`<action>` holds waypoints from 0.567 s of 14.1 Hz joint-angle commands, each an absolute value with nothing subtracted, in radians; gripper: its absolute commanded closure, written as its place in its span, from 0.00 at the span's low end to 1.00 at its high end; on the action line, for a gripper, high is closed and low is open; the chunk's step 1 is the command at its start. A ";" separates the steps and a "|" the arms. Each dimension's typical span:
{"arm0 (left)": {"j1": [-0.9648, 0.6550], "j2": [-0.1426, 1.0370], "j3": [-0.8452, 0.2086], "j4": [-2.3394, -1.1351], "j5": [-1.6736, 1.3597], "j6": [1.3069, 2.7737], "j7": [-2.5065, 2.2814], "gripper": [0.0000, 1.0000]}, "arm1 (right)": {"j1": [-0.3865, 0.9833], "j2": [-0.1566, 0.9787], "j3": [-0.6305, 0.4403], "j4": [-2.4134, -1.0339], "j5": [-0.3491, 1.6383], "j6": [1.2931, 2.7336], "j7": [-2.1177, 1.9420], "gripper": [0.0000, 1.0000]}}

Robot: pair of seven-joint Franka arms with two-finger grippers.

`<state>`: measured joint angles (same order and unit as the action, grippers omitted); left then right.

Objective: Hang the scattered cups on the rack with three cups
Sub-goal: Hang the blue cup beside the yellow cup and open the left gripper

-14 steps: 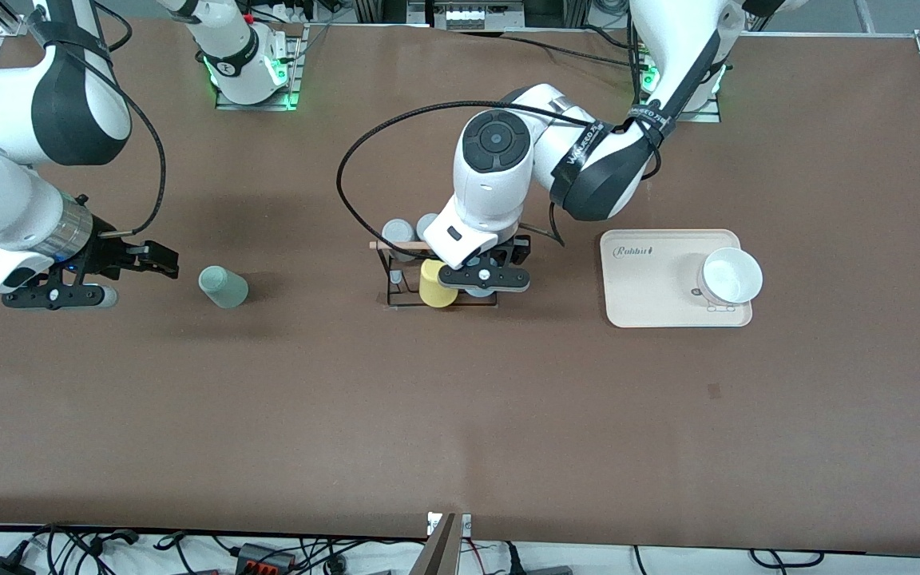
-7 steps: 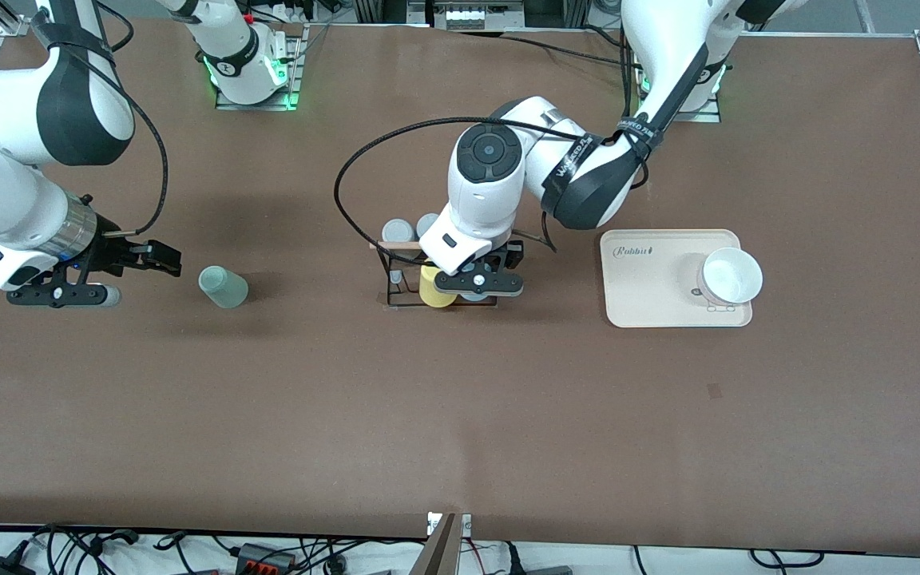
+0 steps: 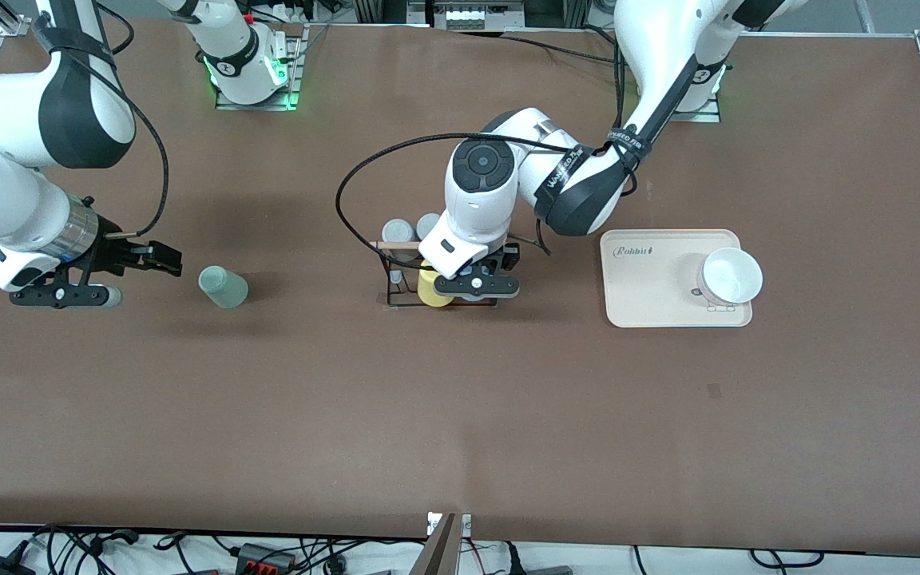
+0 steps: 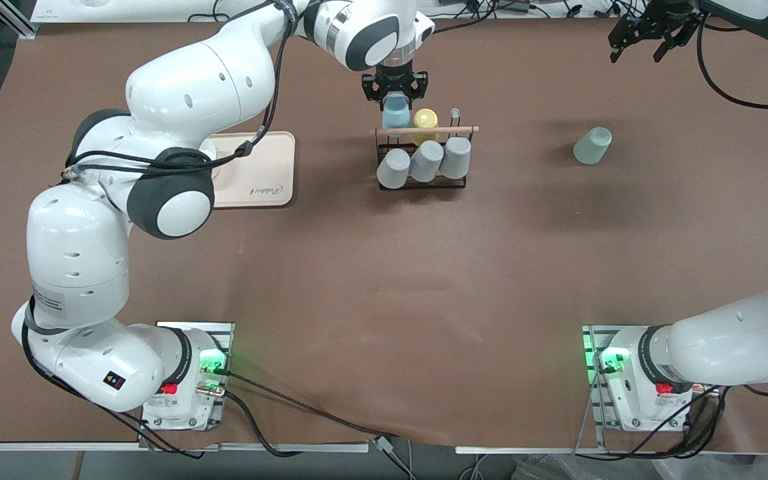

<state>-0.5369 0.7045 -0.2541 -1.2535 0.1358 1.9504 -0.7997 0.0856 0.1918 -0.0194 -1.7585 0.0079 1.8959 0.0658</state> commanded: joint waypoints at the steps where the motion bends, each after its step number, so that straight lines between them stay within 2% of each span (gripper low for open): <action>1: -0.541 0.693 -0.252 -1.287 0.166 1.962 -0.818 0.69 | 0.087 0.181 -0.020 -1.775 0.000 1.904 0.078 0.00; 8: -0.537 0.703 -0.250 -1.347 0.167 2.049 -0.815 0.68 | 0.086 0.189 -0.020 -1.775 0.000 1.907 0.084 0.00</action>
<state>-0.5371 0.7073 -0.2518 -1.3087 0.1359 2.0028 -0.7997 0.0855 0.1921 -0.0195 -1.7641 0.0079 1.8959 0.0664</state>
